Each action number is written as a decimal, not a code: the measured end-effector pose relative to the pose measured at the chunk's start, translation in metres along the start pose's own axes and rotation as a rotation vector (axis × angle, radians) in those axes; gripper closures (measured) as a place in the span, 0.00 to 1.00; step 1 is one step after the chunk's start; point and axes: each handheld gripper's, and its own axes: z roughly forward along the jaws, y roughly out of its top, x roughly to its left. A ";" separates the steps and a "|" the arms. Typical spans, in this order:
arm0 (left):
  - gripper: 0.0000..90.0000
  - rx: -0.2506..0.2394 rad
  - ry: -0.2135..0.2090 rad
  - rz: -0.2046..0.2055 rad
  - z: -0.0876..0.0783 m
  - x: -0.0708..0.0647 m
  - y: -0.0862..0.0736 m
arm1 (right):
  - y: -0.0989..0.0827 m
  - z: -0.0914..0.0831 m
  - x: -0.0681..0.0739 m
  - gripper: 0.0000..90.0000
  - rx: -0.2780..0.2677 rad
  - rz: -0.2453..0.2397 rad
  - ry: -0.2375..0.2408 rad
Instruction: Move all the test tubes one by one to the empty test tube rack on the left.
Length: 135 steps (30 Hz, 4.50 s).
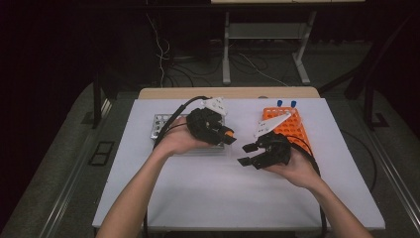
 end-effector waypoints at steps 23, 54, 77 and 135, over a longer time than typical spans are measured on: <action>0.76 -0.013 0.126 -0.079 -0.025 0.052 0.008 | -0.034 -0.028 -0.016 0.00 -0.047 0.132 -0.041; 0.76 -0.032 0.261 -0.245 -0.010 0.129 -0.010 | -0.067 -0.035 -0.027 0.00 -0.054 0.198 -0.037; 0.76 -0.038 0.254 -0.263 0.004 0.137 -0.014 | -0.079 -0.041 -0.031 0.00 -0.074 0.219 -0.041; 0.00 -0.128 0.218 -0.325 -0.021 0.054 -0.042 | -0.080 -0.075 -0.060 0.00 -0.066 0.266 -0.158</action>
